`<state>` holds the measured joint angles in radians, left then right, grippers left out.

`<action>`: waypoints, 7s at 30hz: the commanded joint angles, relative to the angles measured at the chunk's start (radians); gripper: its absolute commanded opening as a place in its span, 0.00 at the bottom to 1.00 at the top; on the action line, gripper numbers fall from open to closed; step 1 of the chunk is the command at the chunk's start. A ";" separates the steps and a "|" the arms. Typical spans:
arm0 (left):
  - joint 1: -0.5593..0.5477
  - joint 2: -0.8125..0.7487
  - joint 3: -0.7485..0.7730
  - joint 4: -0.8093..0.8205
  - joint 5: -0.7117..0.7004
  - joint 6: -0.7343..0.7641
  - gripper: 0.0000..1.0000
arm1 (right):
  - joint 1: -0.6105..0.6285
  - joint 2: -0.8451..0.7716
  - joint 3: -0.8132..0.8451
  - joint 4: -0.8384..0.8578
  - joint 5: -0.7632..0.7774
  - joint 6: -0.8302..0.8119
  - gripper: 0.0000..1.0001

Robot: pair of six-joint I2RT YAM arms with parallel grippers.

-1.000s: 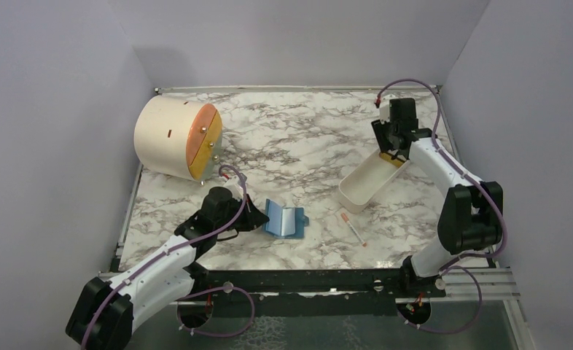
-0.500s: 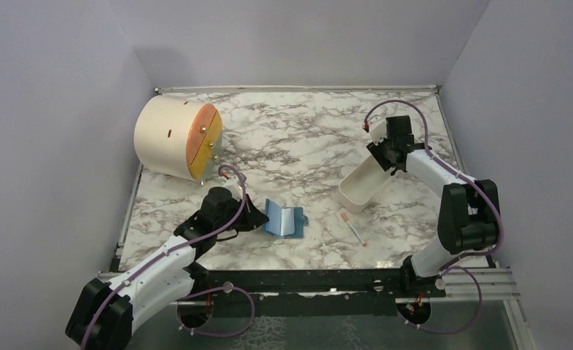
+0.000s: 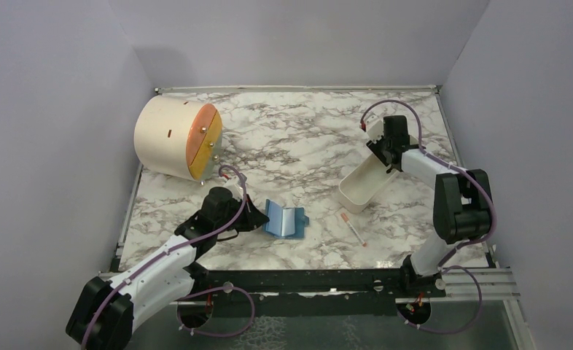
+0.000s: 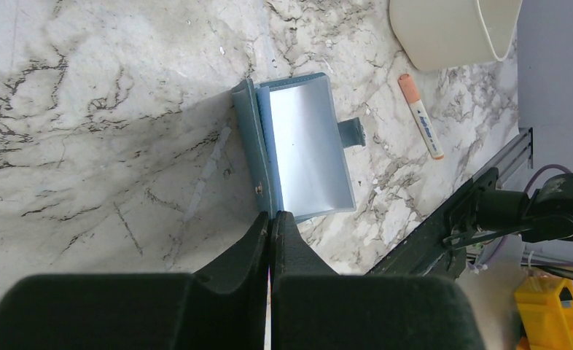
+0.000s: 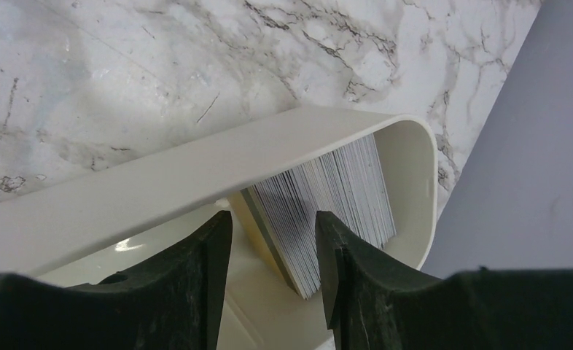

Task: Put the credit cards into the card holder
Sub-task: Pick up the credit card from the storage box, then insert the credit card into the card holder.

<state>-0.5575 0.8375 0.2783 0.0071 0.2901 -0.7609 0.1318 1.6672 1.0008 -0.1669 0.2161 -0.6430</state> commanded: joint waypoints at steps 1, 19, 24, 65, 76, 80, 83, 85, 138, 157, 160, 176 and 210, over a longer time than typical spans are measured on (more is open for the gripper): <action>0.001 -0.019 -0.011 0.016 0.001 -0.003 0.00 | 0.000 0.026 -0.024 0.074 0.046 -0.032 0.45; 0.000 -0.024 -0.012 0.011 -0.008 -0.002 0.00 | -0.014 0.011 -0.023 0.144 0.098 -0.065 0.15; 0.001 -0.024 -0.013 0.012 -0.007 -0.003 0.00 | -0.014 0.000 -0.010 0.122 0.092 -0.056 0.12; 0.001 -0.008 -0.006 -0.006 -0.032 -0.019 0.00 | -0.011 -0.161 0.188 -0.352 -0.131 0.158 0.01; 0.001 -0.011 -0.003 -0.004 -0.038 -0.026 0.00 | -0.016 -0.104 0.110 -0.263 -0.115 0.137 0.01; 0.001 -0.008 0.006 -0.010 -0.042 -0.025 0.00 | -0.028 -0.083 0.120 -0.256 -0.119 0.136 0.01; 0.000 0.009 0.007 -0.017 -0.058 -0.021 0.00 | -0.031 -0.064 0.133 -0.255 -0.113 0.141 0.01; 0.001 0.020 0.003 -0.015 -0.063 -0.023 0.00 | -0.034 -0.053 0.129 -0.241 -0.109 0.136 0.01; 0.001 0.012 0.006 -0.065 -0.095 -0.029 0.09 | -0.047 -0.158 0.273 -0.474 -0.137 0.495 0.01; 0.000 0.014 -0.007 -0.021 -0.077 -0.079 0.00 | 0.213 -0.556 0.027 -0.336 -0.408 0.991 0.01; 0.001 0.004 -0.016 -0.016 -0.077 -0.099 0.00 | 0.251 -0.596 -0.039 -0.275 -0.489 1.098 0.01; 0.001 -0.007 -0.052 -0.039 -0.121 -0.159 0.00 | 0.434 -0.573 -0.383 0.106 -0.580 1.800 0.01; 0.001 -0.027 -0.074 -0.085 -0.163 -0.122 0.00 | 0.666 -0.182 -0.342 0.303 -0.463 1.631 0.01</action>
<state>-0.5575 0.8158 0.2195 -0.0422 0.1703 -0.9096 0.7929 1.4487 0.6689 0.0761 -0.2749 1.0370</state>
